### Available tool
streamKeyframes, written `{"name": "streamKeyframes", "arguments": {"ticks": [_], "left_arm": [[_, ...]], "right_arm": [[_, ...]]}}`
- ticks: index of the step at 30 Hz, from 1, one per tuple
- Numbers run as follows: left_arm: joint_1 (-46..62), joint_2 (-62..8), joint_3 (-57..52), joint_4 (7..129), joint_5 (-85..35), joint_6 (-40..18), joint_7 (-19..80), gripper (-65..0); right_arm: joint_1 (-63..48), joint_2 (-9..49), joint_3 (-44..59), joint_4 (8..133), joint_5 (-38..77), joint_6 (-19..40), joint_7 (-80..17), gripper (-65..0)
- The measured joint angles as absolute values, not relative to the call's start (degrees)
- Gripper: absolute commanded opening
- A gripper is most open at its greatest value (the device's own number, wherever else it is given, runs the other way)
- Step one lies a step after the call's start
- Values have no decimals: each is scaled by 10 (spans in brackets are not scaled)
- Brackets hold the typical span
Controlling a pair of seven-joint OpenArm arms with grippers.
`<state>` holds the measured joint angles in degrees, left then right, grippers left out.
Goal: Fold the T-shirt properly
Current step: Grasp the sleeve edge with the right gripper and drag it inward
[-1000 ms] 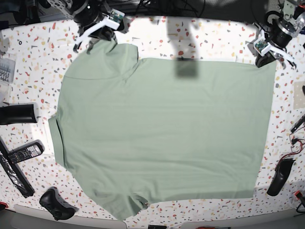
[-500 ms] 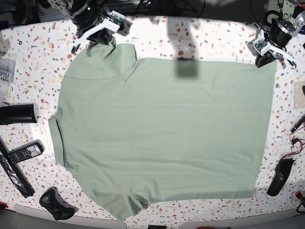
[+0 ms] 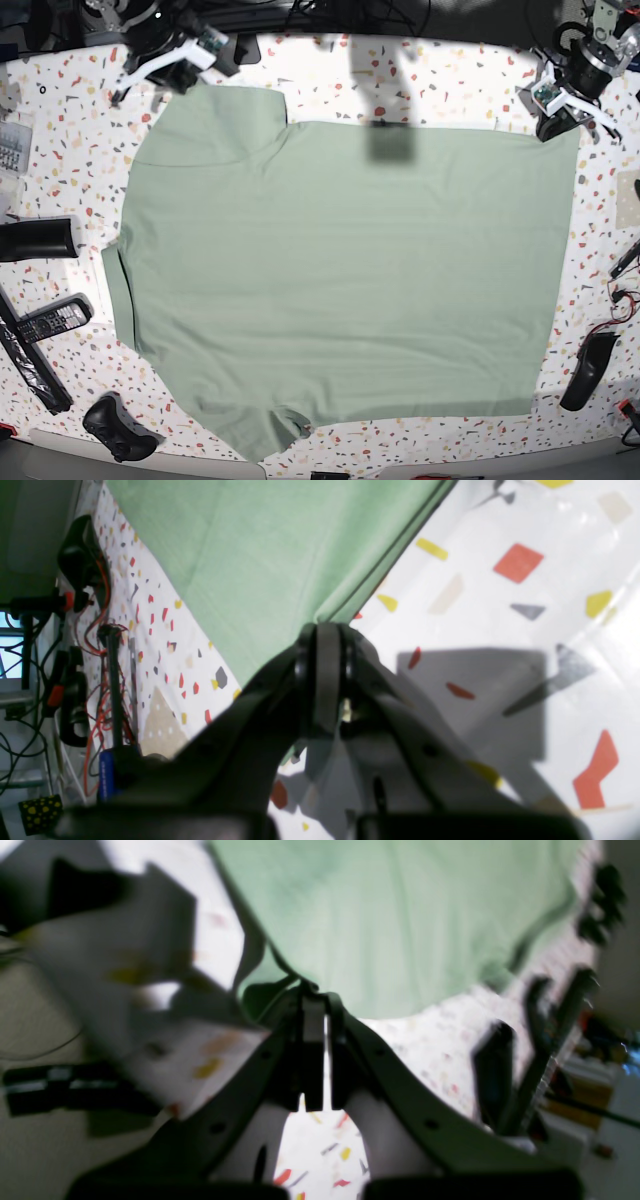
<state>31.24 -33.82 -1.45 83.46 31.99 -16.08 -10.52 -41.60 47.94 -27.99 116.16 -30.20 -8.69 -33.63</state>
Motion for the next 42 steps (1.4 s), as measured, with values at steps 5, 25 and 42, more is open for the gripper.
{"name": "streamKeyframes", "arguments": {"ticks": [5, 25, 42], "left_arm": [[311, -338, -15, 835, 320, -161, -105, -650], [229, -332, -8, 881, 300, -186, -58, -650], [132, -332, -7, 880, 165, -186, 1, -650]], "right_arm": [[-414, 478, -280, 1162, -300, -97, -327, -650], [-258, 476, -281, 1162, -150, -84, -348, -650], [-161, 370, -281, 1136, -148, -81, -344, -650]]}}
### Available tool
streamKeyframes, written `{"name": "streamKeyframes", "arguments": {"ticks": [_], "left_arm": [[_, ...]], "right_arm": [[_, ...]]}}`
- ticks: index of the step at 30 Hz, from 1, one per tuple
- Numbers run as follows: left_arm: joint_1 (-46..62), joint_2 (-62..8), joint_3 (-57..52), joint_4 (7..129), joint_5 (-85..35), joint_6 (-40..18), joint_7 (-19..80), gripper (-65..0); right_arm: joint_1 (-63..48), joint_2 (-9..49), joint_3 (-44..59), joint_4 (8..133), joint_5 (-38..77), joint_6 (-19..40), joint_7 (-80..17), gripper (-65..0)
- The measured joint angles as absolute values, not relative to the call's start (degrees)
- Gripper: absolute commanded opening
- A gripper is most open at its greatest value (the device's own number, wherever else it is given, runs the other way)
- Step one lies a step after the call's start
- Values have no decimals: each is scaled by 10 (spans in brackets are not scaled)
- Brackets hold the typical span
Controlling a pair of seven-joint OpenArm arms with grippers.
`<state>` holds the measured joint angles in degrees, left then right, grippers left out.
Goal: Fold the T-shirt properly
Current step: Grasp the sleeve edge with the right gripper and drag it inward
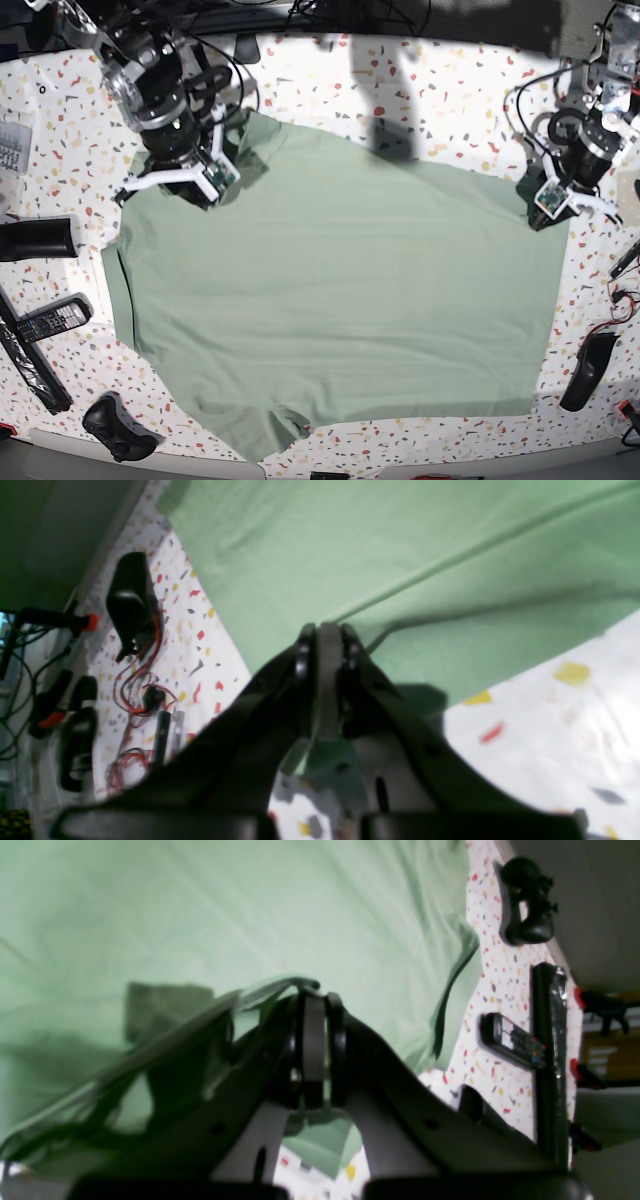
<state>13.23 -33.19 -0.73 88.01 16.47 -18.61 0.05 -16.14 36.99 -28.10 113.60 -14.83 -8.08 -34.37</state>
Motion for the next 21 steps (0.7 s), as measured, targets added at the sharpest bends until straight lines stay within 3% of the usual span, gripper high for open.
{"name": "streamKeyframes", "arguments": {"ticks": [10, 14, 21], "left_arm": [[94, -332, -7, 867, 160, -186, 0, -650], [68, -331, -7, 829, 103, -185, -2, -650], [41, -328, -7, 796, 75, -185, -17, -650]], "right_arm": [[-89, 294, -281, 1062, -149, -82, -327, -650], [-63, 257, -281, 1036, -148, -80, -320, -650], [-18, 238, -276, 1028, -149, -80, -316, -650]]}}
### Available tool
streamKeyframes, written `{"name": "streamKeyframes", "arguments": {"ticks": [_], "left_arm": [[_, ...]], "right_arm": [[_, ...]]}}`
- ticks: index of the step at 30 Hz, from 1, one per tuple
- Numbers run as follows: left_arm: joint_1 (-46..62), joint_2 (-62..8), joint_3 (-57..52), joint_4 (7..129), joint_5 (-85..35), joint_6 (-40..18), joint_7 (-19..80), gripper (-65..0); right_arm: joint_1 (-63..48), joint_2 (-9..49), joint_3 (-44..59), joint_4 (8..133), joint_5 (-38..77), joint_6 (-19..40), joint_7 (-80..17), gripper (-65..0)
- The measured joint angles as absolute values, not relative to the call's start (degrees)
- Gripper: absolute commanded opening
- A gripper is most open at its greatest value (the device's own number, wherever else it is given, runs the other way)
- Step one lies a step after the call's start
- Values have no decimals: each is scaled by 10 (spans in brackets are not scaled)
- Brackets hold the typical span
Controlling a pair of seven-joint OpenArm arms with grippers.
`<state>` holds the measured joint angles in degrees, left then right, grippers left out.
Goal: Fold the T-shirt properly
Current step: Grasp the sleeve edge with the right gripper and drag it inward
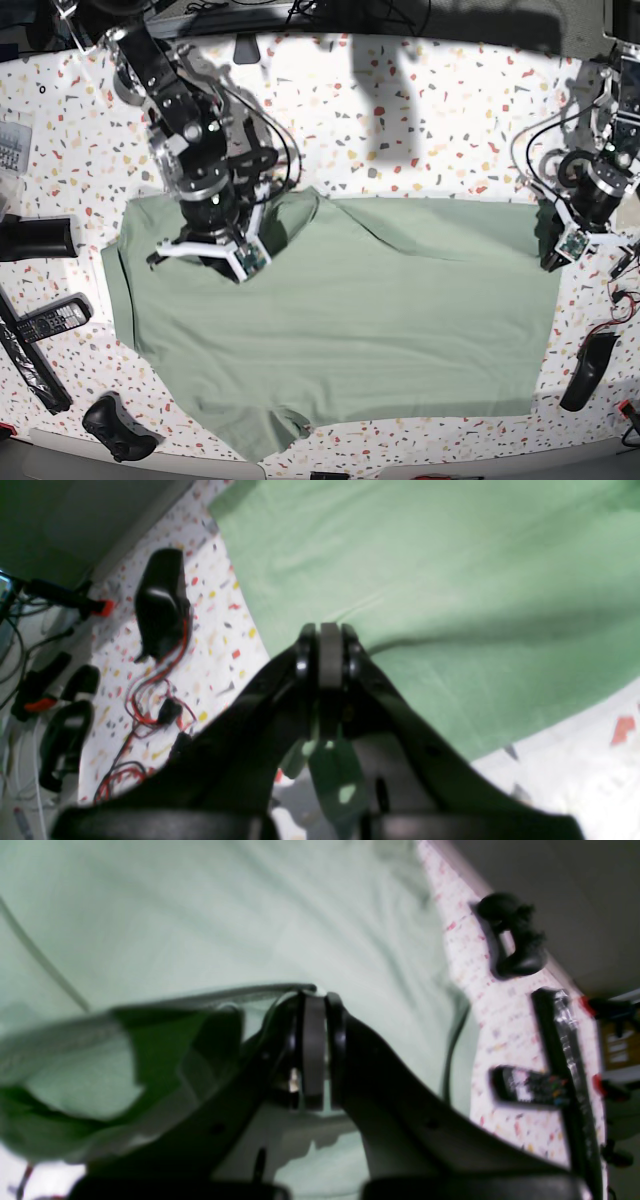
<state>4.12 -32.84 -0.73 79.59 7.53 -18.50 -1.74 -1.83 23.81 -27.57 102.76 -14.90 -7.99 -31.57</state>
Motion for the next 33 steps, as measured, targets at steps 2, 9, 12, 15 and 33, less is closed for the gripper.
{"name": "streamKeyframes", "arguments": {"ticks": [2, 9, 12, 15, 33], "left_arm": [[34, -324, -8, 794, 77, -184, -17, -650], [23, -302, -7, 794, 77, -185, -17, -650], [16, -299, -7, 793, 77, -185, -15, -650], [3, -293, -8, 777, 76, -184, -15, -650], [-24, -283, -8, 668, 62, -184, -45, -650]], "right_arm": [[-11, 238, -263, 1027, -149, -80, -316, -650], [-1, 239, -195, 1026, -89, -80, -313, -650], [-1, 239, -186, 1025, -89, -81, -311, -650], [-1, 238, -186, 1005, -89, -80, -295, -650], [74, 238, -187, 862, -60, -80, -282, -650]]}}
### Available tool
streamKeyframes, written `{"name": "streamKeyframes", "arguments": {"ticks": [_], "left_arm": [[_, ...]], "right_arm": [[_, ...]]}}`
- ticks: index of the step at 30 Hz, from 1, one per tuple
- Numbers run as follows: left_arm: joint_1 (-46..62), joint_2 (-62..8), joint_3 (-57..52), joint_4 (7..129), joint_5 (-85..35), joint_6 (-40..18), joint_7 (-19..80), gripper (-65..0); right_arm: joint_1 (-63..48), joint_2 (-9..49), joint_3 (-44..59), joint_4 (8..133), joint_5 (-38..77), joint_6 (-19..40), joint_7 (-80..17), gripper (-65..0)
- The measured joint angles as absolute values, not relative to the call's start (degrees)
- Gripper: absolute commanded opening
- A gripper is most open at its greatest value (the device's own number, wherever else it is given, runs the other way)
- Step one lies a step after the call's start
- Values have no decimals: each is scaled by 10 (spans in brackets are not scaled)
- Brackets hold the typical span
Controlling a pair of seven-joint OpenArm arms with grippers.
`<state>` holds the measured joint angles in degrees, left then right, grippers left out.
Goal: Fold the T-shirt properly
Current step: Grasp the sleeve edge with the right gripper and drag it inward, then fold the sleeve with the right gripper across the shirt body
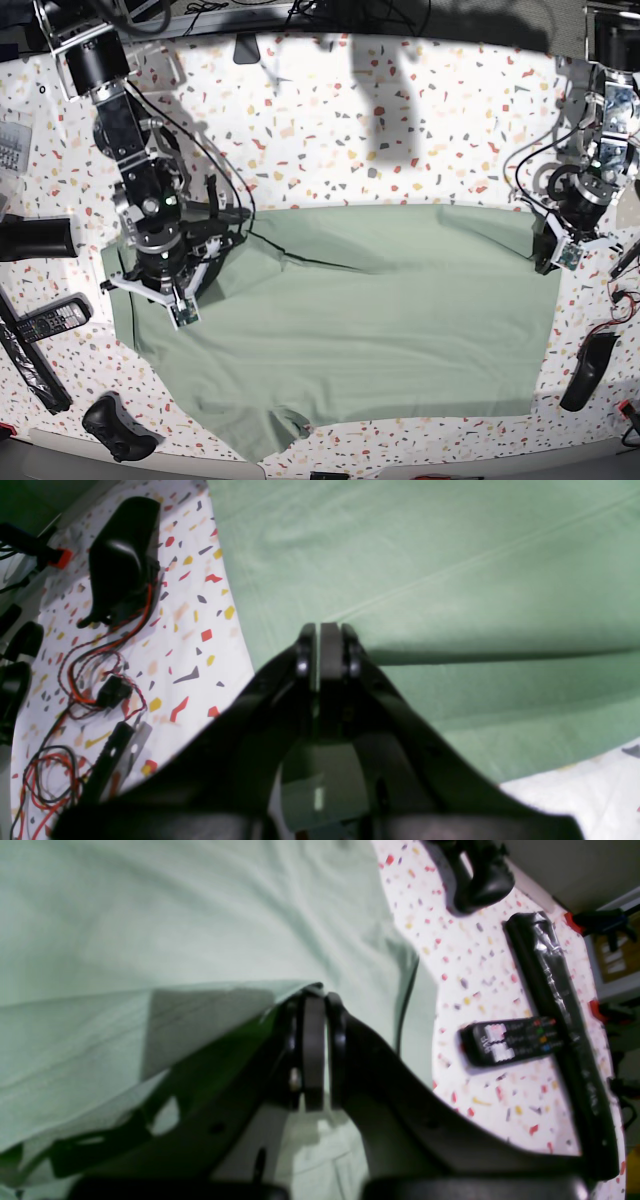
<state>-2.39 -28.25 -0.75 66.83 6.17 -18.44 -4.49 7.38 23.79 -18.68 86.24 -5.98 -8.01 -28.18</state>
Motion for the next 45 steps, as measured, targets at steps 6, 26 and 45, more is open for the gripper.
{"name": "streamKeyframes", "arguments": {"ticks": [6, 26, 45], "left_arm": [[-24, -283, -8, 668, 62, -184, -44, -650], [-24, -283, -8, 668, 62, -184, -14, -650], [-34, -283, -8, 667, 62, -184, -30, -650]], "right_arm": [[74, 238, -187, 862, -79, -80, -296, -650], [75, 241, -187, 862, -124, -79, -285, -650], [145, 237, -187, 781, -4, -20, -269, -650]]}}
